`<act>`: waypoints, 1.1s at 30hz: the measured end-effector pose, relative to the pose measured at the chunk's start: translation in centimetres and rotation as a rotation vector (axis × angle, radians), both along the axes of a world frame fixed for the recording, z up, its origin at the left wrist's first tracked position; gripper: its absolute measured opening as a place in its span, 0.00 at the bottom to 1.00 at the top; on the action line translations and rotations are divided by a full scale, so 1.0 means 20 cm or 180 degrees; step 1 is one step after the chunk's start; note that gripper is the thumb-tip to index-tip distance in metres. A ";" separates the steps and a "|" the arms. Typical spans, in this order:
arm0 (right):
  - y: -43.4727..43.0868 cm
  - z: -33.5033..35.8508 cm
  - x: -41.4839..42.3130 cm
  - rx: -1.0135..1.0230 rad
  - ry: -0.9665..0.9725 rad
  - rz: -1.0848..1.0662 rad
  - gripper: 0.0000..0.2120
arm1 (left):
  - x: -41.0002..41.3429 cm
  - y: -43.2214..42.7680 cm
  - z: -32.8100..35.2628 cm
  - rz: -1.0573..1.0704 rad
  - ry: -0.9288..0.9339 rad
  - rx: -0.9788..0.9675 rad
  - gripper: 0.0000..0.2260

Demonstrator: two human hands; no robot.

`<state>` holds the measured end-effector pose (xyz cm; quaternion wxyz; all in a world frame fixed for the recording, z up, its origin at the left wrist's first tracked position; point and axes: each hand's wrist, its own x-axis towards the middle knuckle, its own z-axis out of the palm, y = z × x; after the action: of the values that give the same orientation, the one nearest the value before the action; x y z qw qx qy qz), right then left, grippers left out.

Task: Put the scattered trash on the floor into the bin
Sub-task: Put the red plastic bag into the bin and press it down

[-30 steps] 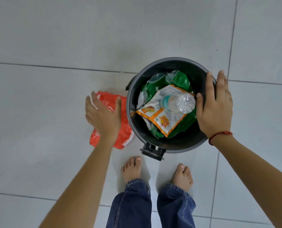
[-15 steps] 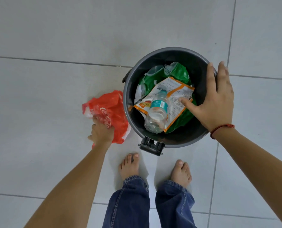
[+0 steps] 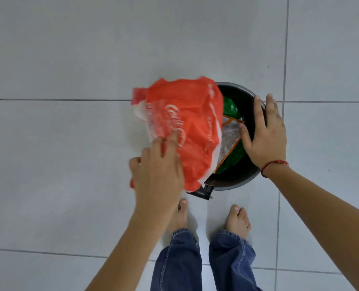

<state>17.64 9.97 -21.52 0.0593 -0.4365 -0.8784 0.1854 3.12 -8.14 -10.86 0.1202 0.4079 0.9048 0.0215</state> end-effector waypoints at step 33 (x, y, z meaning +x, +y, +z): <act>-0.06 0.27 -0.04 -0.0229 -0.0649 0.0091 0.32 | 0.11 0.30 -0.29 -0.1121 -0.0622 -0.0513 0.30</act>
<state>16.78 8.78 -16.14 -0.0487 -0.4424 -0.8788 0.1722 5.23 -2.12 -16.68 0.2415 0.5446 0.8025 -0.0328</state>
